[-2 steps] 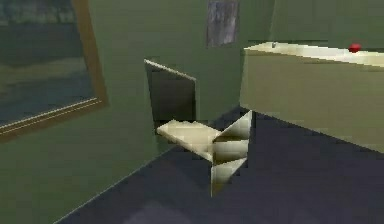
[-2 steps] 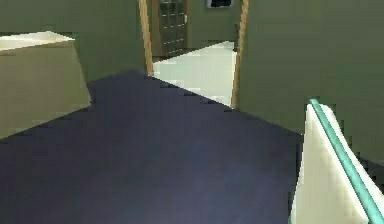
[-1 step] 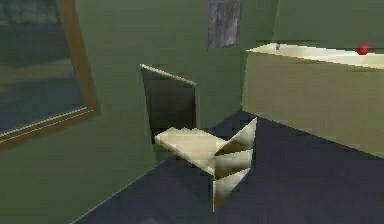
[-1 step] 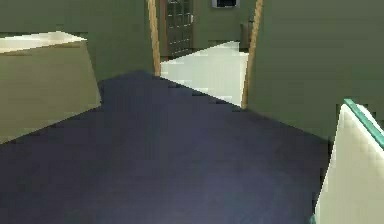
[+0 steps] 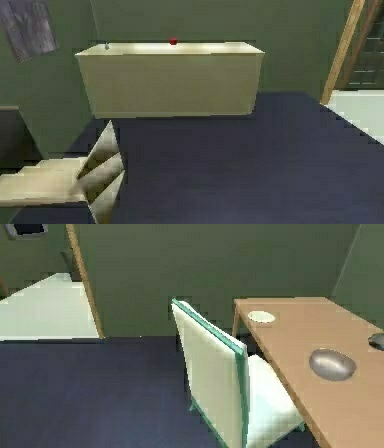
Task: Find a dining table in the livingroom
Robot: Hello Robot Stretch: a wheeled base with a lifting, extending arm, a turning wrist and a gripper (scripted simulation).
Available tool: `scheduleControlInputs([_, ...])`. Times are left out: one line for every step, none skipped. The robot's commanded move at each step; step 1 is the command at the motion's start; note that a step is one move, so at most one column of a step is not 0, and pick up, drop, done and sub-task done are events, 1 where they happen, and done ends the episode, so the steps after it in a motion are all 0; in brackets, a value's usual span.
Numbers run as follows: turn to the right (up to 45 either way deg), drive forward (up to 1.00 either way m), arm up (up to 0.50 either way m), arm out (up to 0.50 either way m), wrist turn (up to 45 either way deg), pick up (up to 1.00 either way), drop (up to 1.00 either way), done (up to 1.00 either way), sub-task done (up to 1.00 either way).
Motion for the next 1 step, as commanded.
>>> scheduleControlInputs([42.0, 0.0, 0.0, 0.0, 0.0, 0.0, 0.0, 0.0, 0.0])
